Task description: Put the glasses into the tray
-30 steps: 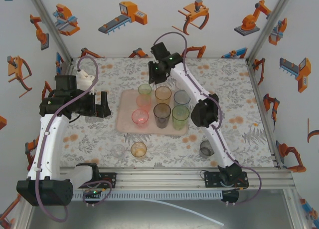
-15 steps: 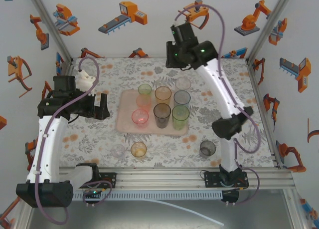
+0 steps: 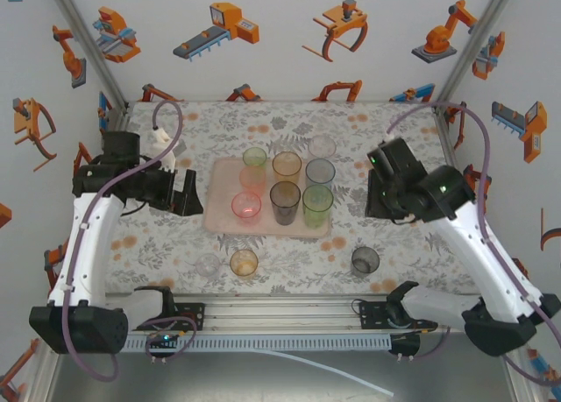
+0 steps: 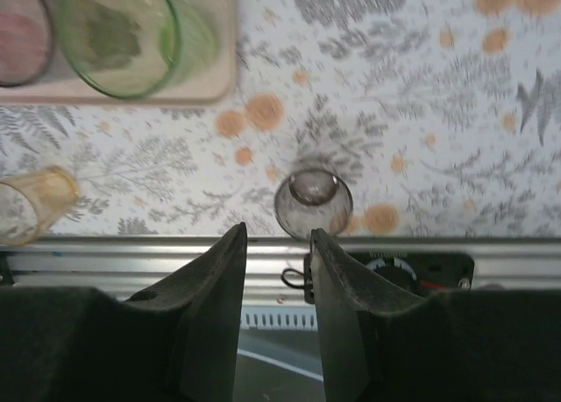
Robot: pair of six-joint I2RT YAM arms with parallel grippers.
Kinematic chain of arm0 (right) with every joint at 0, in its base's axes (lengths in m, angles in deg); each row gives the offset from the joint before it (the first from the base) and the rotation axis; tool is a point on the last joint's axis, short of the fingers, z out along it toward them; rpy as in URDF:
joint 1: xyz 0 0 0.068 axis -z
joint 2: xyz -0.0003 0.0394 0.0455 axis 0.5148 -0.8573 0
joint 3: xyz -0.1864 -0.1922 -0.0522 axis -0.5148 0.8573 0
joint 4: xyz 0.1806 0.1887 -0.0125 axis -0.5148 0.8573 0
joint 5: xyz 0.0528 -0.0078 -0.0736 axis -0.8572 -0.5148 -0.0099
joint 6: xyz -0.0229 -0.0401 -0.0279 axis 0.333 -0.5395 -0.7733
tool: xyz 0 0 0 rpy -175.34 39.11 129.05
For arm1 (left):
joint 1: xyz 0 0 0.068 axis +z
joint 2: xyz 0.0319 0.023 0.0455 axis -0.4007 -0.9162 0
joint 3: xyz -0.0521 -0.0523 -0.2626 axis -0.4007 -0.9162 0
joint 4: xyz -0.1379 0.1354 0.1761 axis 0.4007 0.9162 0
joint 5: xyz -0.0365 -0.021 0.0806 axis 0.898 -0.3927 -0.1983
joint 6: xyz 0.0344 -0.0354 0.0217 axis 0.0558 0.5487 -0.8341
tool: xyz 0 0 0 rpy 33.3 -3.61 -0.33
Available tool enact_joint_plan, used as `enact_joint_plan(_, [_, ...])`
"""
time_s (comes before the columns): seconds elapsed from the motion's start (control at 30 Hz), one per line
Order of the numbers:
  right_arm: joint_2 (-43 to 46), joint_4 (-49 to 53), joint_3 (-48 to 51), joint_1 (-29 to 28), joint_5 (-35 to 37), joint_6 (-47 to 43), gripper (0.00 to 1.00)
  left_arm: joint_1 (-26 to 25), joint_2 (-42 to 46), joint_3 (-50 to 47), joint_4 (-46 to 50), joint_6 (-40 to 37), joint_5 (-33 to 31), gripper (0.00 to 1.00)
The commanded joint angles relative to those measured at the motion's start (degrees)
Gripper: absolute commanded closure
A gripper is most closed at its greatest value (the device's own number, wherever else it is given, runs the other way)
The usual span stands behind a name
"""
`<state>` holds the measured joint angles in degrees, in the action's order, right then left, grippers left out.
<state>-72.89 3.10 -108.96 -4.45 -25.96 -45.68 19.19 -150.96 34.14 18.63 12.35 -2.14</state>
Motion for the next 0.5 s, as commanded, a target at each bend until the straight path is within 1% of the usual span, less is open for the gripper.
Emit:
enact_joint_plan(0.0, [6.8,0.5,5.1,-0.5,1.2,7.1,0.65,-1.9,-3.3,2.4,0.3,-1.6,6.9,0.02])
enact_joint_plan(0.17, [12.4,-1.0,10.3,-0.4,1.2,10.5,0.65,-3.4,-6.5,2.1,-7.8,4.2,9.7,0.02])
enact_joint_plan(0.3, [13.4,-3.0,14.1,-0.4,-0.4,12.1,0.66,-4.5,-8.9,-0.3,-14.0,10.7,10.7,0.03])
enact_joint_plan(0.47, [14.9,-5.3,16.9,-0.4,-0.9,14.0,0.67,-6.3,-11.8,-3.6,-18.5,15.7,11.7,0.04])
